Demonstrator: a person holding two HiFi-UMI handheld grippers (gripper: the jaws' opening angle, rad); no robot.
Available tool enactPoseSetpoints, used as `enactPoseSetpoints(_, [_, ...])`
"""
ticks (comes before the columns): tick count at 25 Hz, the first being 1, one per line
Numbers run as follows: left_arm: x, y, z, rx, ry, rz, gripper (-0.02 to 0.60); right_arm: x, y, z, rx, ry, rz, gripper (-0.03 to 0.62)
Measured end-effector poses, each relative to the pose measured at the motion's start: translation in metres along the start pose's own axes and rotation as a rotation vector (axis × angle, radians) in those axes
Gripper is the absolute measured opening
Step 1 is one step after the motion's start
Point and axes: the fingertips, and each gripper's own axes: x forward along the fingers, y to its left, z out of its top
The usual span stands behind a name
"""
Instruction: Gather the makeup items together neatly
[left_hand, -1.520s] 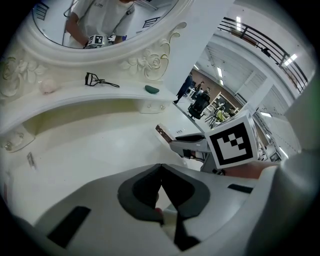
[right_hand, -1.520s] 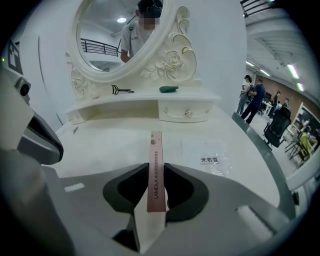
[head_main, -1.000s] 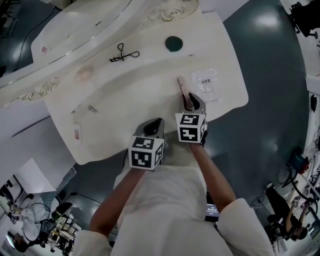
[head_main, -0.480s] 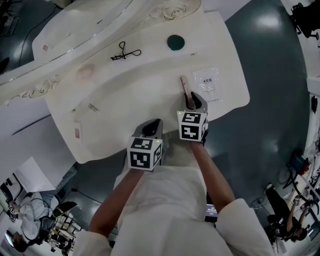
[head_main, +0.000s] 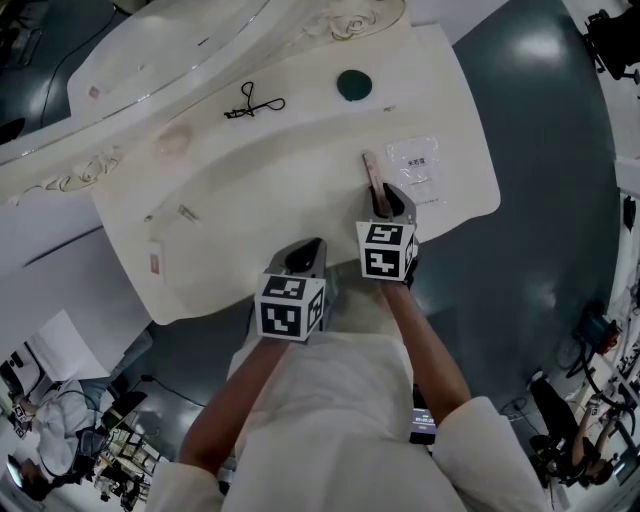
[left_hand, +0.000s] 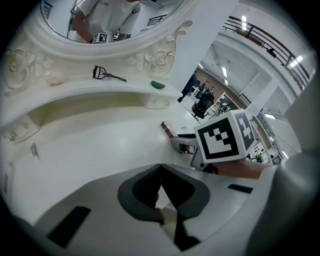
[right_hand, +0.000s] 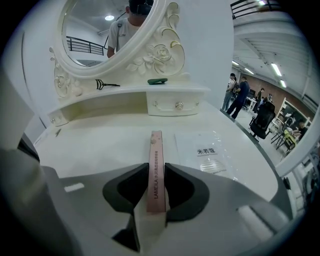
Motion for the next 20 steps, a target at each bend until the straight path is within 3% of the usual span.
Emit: enactPoseSetpoints(20, [-0.008, -0.003, -0.001, -0.001, -0.02, 0.004, 0.009, -0.014, -0.001, 0.008, 0.016, -0.042, 0.008, 0.146])
